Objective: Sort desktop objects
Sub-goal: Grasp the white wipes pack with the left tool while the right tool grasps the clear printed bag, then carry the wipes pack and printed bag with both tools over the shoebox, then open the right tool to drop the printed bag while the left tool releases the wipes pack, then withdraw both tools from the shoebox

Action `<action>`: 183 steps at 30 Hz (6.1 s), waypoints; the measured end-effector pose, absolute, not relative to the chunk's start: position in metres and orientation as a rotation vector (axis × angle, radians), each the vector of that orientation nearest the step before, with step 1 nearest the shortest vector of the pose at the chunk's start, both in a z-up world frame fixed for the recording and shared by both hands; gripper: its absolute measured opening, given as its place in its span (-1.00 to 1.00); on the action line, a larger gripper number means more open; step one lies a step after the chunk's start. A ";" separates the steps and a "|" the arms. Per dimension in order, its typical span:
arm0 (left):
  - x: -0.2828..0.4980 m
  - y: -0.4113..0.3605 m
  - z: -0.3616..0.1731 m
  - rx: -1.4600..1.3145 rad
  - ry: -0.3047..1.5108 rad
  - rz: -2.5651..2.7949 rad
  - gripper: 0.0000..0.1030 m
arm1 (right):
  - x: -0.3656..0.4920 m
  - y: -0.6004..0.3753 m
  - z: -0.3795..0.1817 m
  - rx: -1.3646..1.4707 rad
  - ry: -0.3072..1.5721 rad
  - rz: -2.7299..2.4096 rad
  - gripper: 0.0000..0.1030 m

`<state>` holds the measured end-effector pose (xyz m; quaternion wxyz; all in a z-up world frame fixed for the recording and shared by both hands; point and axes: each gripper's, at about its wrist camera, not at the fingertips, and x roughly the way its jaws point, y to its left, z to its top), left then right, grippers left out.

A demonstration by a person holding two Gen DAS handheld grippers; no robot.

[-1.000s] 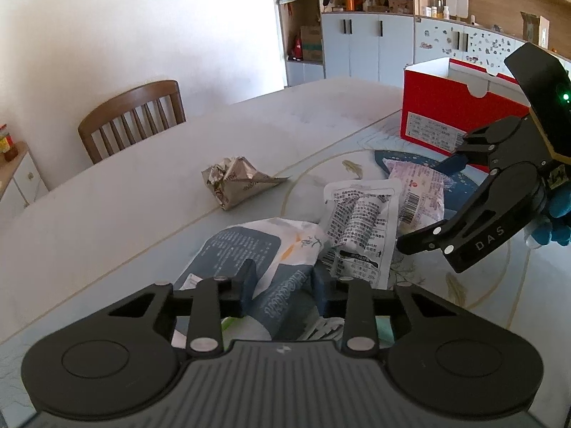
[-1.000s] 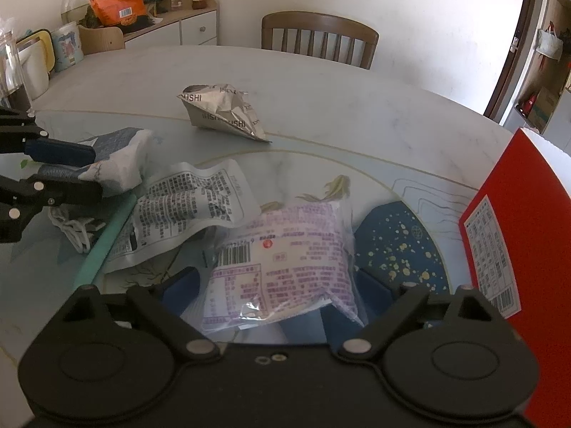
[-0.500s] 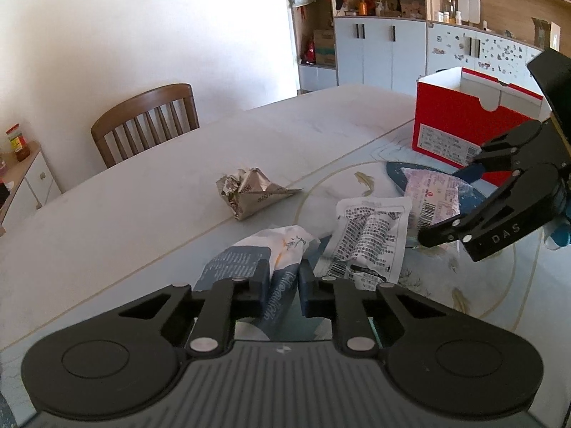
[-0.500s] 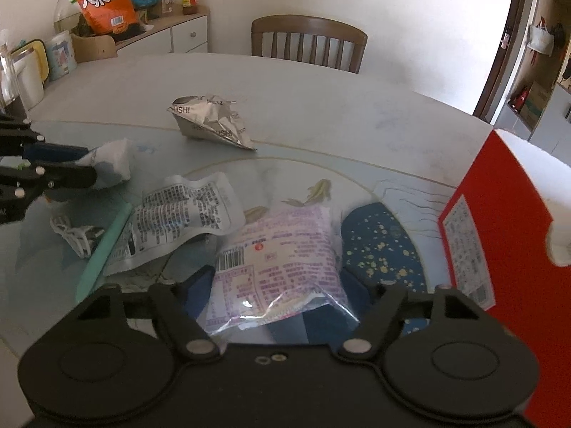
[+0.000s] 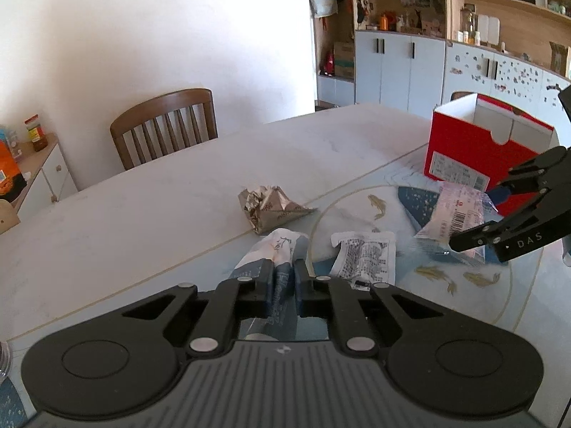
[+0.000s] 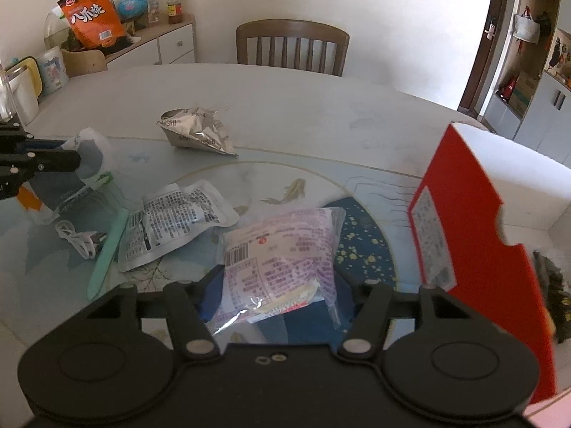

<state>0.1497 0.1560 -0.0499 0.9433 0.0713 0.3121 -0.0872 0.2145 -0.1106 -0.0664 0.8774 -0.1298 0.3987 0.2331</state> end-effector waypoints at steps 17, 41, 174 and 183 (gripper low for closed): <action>0.131 0.156 -0.020 0.066 0.629 -0.151 -0.82 | 0.195 -0.129 -0.027 -0.220 0.825 0.504 0.17; 0.119 0.102 0.050 0.026 0.589 -0.197 -0.82 | 0.180 -0.175 0.047 -0.152 0.766 0.538 0.17; 0.308 -0.165 0.010 0.161 0.813 -0.522 -0.81 | 0.271 -0.369 0.025 -0.108 0.874 0.445 0.54; 0.283 -0.151 0.023 0.150 0.787 -0.536 -0.81 | 0.255 -0.367 0.037 -0.061 0.835 0.428 0.62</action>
